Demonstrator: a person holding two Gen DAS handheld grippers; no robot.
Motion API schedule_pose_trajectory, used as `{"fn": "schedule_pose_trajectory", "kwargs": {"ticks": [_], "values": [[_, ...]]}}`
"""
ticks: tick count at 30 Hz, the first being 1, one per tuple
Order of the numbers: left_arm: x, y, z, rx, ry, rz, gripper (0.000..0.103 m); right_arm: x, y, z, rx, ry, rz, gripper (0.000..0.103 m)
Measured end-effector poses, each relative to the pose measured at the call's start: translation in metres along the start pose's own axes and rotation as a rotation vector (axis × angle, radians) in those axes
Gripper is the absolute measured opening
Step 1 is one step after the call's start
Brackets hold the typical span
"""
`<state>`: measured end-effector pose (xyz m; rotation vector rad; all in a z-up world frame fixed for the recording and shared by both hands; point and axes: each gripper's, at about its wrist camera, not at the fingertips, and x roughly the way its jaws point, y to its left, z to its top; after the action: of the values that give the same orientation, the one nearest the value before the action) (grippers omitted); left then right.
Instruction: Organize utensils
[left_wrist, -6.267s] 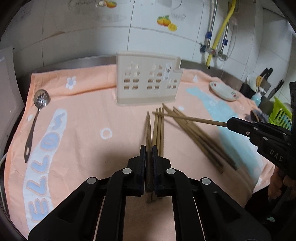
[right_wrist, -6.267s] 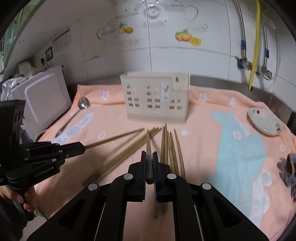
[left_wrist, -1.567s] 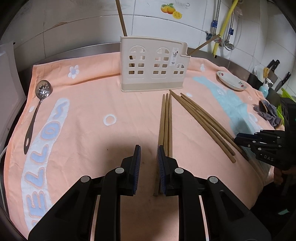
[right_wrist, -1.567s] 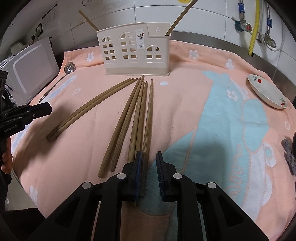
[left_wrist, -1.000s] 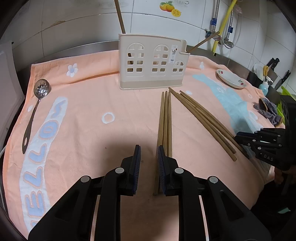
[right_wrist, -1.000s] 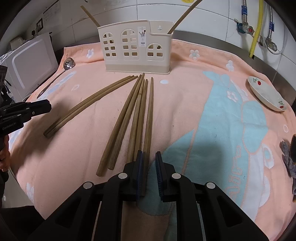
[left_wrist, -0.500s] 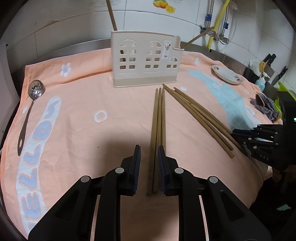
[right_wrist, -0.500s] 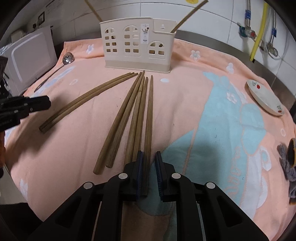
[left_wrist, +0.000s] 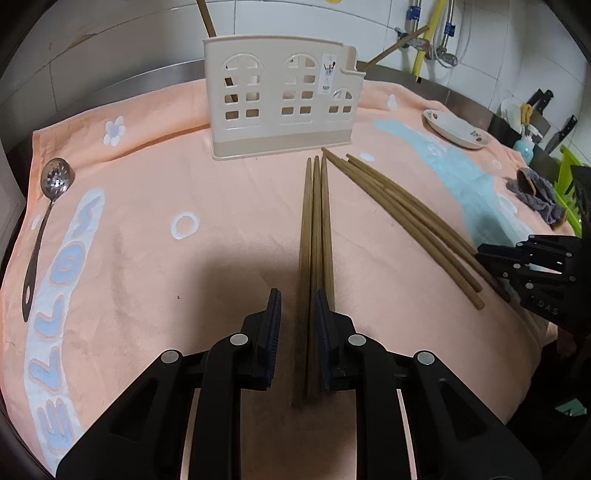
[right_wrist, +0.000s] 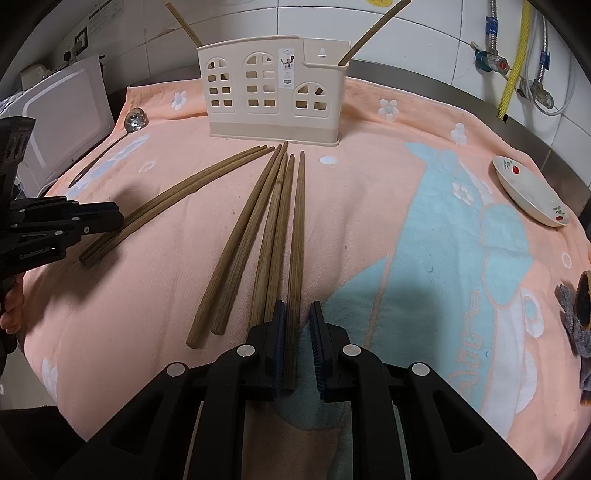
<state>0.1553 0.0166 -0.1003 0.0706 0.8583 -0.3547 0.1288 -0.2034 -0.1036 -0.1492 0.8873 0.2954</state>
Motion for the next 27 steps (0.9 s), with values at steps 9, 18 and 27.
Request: {"fn": "schedule_pose_trajectory", "kwargs": {"ticks": [9,18,27], "values": [[0.002,0.006,0.001,-0.022,-0.002,-0.008,0.017,0.000,0.000,0.000,0.001,0.000,0.000,0.014],[0.003,0.005,0.003,-0.009,0.007,-0.001,0.014,0.000,0.000,0.000,0.001,-0.001,0.000,0.014],[0.014,-0.002,0.006,0.022,0.031,0.017,0.013,0.000,0.000,0.000,0.002,-0.003,0.001,0.014]]}}
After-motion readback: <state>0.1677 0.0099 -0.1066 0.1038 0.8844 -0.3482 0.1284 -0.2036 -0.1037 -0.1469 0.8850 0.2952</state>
